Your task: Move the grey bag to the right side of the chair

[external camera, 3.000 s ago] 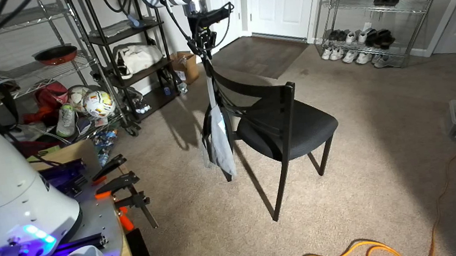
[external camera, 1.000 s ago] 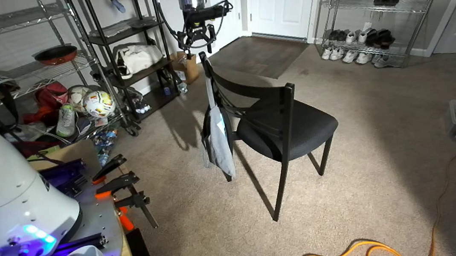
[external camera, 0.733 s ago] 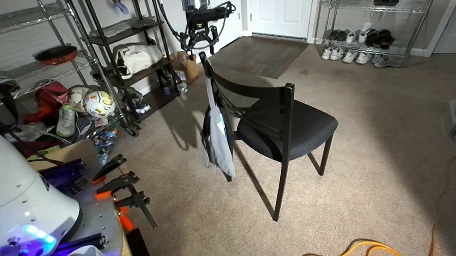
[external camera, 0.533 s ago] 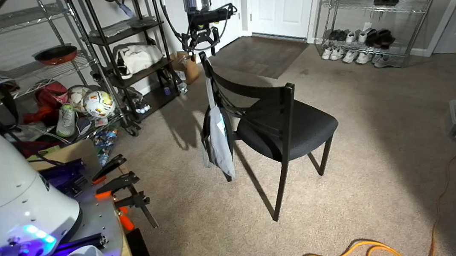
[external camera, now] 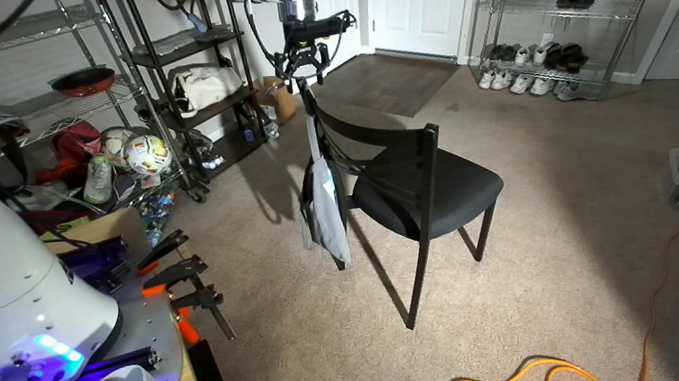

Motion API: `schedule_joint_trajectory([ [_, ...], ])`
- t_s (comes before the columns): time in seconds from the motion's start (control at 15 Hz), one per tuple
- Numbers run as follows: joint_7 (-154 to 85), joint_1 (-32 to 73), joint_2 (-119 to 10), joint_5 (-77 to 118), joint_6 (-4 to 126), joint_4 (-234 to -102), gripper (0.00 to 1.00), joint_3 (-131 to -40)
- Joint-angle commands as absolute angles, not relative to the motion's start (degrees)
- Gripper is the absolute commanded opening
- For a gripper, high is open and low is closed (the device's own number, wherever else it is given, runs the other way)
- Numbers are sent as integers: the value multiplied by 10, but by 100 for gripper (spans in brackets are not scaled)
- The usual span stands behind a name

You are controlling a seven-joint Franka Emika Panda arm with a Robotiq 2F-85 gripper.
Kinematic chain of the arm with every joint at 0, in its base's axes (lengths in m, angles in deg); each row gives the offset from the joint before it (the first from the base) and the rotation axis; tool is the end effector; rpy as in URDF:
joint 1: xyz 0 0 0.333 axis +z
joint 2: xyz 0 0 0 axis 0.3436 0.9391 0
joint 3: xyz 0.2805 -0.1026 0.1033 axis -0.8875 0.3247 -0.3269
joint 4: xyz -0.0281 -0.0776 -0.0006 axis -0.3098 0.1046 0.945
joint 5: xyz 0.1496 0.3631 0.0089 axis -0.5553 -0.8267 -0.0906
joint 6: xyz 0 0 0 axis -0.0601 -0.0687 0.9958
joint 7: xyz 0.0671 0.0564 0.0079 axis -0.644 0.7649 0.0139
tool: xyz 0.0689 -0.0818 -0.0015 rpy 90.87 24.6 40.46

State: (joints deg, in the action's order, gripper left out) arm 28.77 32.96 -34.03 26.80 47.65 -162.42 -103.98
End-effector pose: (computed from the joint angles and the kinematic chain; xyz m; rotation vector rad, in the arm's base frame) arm 0.6415 0.2918 0.2899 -2.2440 -2.1676 0.0221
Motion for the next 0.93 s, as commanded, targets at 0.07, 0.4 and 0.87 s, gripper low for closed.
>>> schedule_joint_trajectory([
  [0.07, 301, 326, -328, 259, 467, -1605, 100, -1048],
  [0.4, 300, 336, -313, 268, 464, -1589, 100, -1049],
  [0.87, 293, 336, -309, 263, 469, -1580, 100, -1049],
])
